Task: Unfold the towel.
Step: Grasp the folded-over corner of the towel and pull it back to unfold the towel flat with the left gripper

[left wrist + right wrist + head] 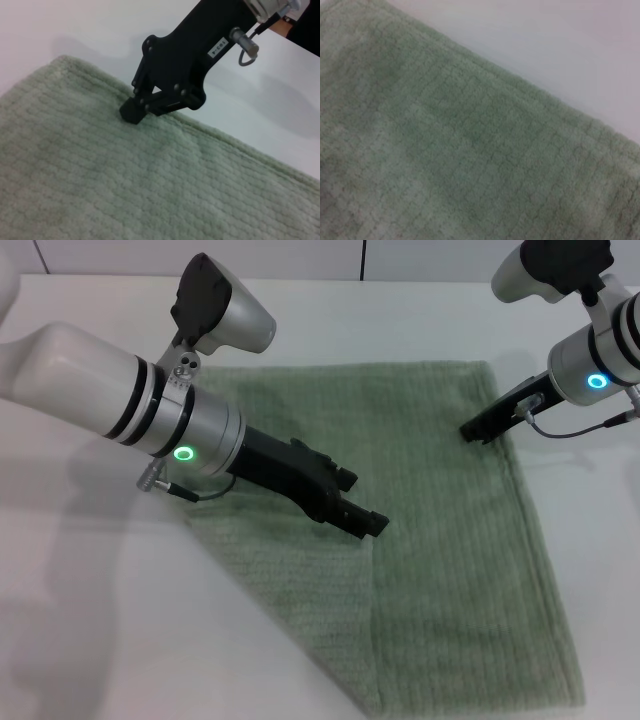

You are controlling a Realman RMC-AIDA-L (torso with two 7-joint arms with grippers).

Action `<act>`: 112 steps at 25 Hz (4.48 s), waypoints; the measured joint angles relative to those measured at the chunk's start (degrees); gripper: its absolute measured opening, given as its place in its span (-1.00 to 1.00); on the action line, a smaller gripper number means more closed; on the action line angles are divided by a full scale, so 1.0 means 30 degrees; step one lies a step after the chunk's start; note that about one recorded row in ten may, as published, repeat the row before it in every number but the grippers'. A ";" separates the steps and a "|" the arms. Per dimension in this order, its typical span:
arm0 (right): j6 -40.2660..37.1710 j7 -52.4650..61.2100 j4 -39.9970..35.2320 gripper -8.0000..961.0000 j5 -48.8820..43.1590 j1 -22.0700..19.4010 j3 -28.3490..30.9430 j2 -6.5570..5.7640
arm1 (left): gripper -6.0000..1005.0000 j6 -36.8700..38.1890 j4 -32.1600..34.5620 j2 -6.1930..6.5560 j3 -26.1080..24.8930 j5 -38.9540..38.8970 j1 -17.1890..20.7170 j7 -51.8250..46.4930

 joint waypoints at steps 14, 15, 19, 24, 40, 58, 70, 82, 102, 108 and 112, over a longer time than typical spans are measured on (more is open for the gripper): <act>0.0001 0.0000 0.0000 -0.99 0.0001 -0.0002 0.0001 0.0001 | 0.69 -0.2272 -0.0134 -0.0113 0.3261 -0.1496 0.0054 0.0327; 0.0001 0.0000 -0.0001 -0.99 0.0002 -0.0003 0.0000 0.0001 | 0.69 -0.2421 -0.0136 -0.0120 0.3448 -0.1612 0.0065 0.0335; 0.0001 0.0001 0.0000 -0.99 0.0005 -0.0002 0.0000 0.0001 | 0.68 -0.2902 -0.0138 -0.0124 0.3918 -0.1990 0.0117 0.0338; 0.0044 0.0000 0.0019 -0.99 0.0009 -0.0034 -0.0022 0.0000 | 0.67 -0.3328 -0.0137 -0.0119 0.4700 -0.2036 0.0135 0.0336; 0.0178 0.0000 0.0030 -0.99 0.0009 -0.0001 -0.0030 0.0001 | -0.02 -0.3281 -0.0053 -0.0057 0.5314 -0.1963 0.0163 0.0331; 0.0164 -0.0022 0.0029 -0.99 0.0008 -0.0032 -0.0029 0.0000 | -0.84 0.0807 0.2723 0.0216 0.4193 -0.1947 0.0900 0.0272; 0.0178 -0.0020 0.0028 -0.99 0.0004 -0.0019 -0.0028 -0.0001 | -0.85 0.7224 0.5784 0.0364 -0.0057 -0.0848 0.1667 0.0037; 0.0177 -0.0023 0.0028 -0.99 -0.0056 -0.0026 -0.0028 -0.0026 | -0.83 1.0246 0.6623 0.0654 -0.1195 0.0175 0.2268 -0.0699; 0.0175 -0.0031 0.0028 -0.99 -0.0211 0.0028 -0.0061 -0.0015 | -0.77 1.0464 0.5645 0.1155 -0.2448 0.1844 0.1965 -0.0954; 0.0192 -0.0030 0.0027 -0.99 -0.0212 0.0028 -0.0059 -0.0003 | -0.50 1.0693 0.6139 0.1071 -0.2684 0.1745 0.2079 -0.0639; 0.0207 -0.0031 0.0027 -0.99 -0.0211 0.0028 -0.0058 0.0001 | -0.19 1.0295 0.6217 0.0842 -0.3501 0.1765 0.2095 0.0239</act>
